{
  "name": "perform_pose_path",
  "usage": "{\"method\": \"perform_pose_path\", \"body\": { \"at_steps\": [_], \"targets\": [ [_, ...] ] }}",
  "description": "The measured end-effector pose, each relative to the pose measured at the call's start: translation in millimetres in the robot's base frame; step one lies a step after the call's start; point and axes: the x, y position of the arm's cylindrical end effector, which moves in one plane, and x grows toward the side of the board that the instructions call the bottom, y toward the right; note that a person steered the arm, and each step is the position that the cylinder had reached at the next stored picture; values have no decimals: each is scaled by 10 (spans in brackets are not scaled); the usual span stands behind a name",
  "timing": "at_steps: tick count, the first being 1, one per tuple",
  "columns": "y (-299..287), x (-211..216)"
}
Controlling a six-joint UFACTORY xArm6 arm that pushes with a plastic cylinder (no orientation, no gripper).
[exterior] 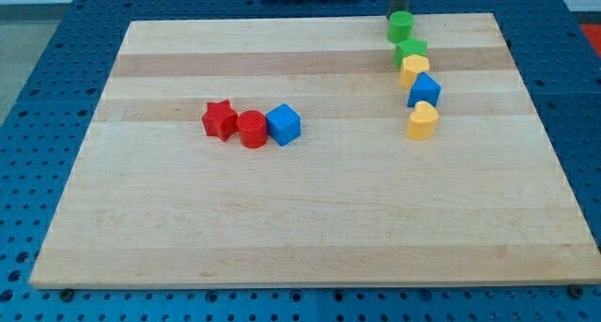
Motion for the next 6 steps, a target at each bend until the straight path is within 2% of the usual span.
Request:
{"method": "perform_pose_path", "body": {
  "at_steps": [2,3,4,5,6],
  "targets": [
    [0,105],
    [-354,89],
    [-1358,291],
    [-2113,932],
    [-2493,1626]
  ]
}}
